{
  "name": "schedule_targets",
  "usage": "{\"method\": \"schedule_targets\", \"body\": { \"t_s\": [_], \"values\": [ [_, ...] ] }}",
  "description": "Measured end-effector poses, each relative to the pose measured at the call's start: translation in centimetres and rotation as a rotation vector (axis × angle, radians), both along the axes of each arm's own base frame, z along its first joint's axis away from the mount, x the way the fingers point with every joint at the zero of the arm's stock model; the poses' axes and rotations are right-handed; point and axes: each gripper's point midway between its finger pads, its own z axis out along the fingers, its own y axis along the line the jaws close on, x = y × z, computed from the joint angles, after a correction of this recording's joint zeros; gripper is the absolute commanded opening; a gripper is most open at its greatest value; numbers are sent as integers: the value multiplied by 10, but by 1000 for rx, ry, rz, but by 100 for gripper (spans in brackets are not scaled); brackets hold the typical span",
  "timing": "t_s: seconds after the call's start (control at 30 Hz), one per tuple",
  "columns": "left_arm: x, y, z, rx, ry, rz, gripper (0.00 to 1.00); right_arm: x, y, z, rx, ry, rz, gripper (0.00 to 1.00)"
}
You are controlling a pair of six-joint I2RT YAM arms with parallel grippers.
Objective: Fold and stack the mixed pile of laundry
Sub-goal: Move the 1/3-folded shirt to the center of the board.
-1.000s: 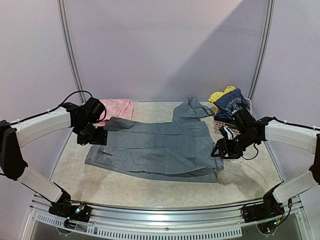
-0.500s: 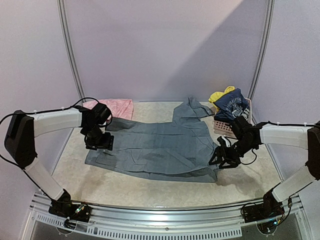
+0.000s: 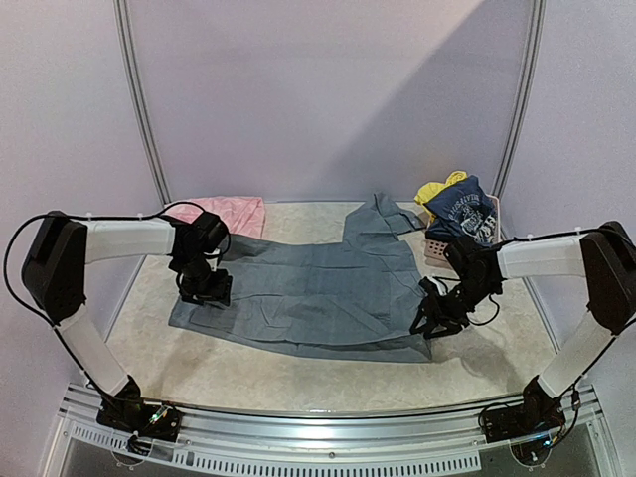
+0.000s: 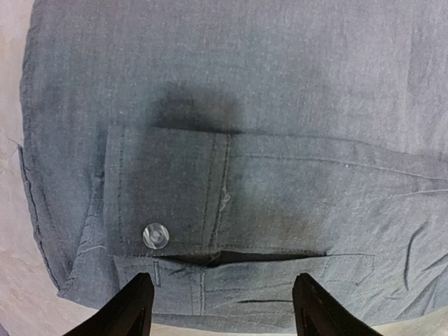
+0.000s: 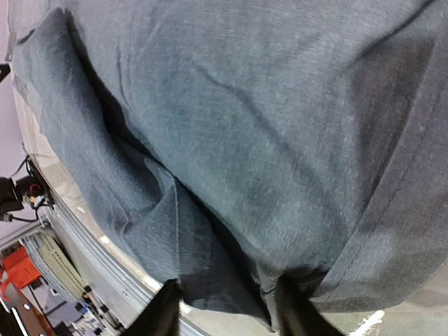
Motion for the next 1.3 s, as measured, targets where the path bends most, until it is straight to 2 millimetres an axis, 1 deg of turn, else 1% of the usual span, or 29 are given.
{"method": "schedule_targets", "body": {
  "t_s": [0.2, 0.33, 0.47, 0.53, 0.6, 0.73, 0.9, 1.07, 1.23, 1.3],
  "values": [
    [-5, -3, -8, -27, 18, 10, 59, -1, 0, -7, -9, 19, 15, 11],
    [-13, -4, -17, -45, 42, 28, 56, -3, -2, -9, -20, 30, 15, 1],
    [-30, -6, -28, -53, 85, 38, 55, -8, -8, -11, -53, 55, 8, 0],
    [-35, -9, -27, -58, 82, 41, 54, -13, -12, -13, -76, 73, 3, 0],
    [-44, -13, -26, -61, 87, 41, 53, -18, -17, -12, -105, 92, -4, 0],
    [-68, -18, -26, -64, 108, 37, 53, -29, -29, -7, -165, 125, -27, 0],
    [-95, -26, -20, -64, 125, 25, 52, -43, -42, 2, -224, 166, -59, 0],
    [-123, -28, -14, -60, 140, 28, 52, -55, -54, 11, -272, 194, -91, 0],
    [-152, -25, -5, -77, 136, 55, 52, -79, -71, 11, -334, 232, -104, 0],
    [-162, -22, 0, -89, 131, 68, 53, -87, -76, 13, -350, 250, -113, 3]
  ]
}}
